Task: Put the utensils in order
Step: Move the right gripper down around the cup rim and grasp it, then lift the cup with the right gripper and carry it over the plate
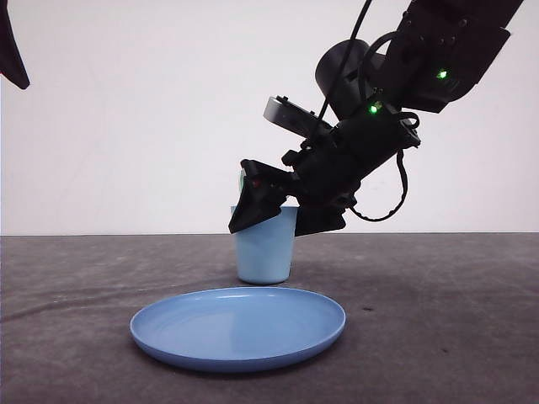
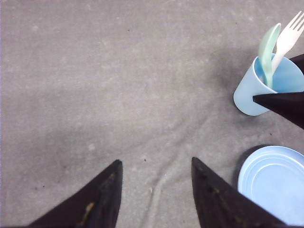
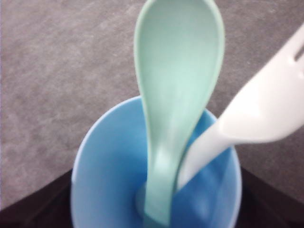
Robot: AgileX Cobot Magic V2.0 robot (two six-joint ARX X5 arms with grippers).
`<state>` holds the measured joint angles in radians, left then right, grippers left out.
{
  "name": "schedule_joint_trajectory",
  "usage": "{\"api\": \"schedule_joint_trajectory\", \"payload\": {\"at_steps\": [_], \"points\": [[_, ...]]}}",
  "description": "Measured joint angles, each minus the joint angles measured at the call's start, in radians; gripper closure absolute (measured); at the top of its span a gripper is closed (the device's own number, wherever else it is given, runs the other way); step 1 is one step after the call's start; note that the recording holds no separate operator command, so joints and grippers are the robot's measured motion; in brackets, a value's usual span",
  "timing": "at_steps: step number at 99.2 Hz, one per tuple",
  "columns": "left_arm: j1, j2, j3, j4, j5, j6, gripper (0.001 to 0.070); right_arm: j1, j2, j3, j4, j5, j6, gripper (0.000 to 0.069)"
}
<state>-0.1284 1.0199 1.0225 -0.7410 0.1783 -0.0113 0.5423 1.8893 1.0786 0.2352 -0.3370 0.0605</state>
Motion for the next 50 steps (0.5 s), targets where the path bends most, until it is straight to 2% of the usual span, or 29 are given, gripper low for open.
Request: {"api": "schedule_joint_trajectory", "payload": {"at_steps": [26, 50], "points": [[0.000, 0.000, 0.000, 0.000, 0.000, 0.006, 0.0438, 0.004, -0.031, 0.000, -0.050, -0.001, 0.000, 0.0224], [0.000, 0.000, 0.000, 0.001, 0.000, 0.016, 0.0438, 0.035, -0.213, 0.000, -0.187, -0.001, 0.000, 0.0225]]}}
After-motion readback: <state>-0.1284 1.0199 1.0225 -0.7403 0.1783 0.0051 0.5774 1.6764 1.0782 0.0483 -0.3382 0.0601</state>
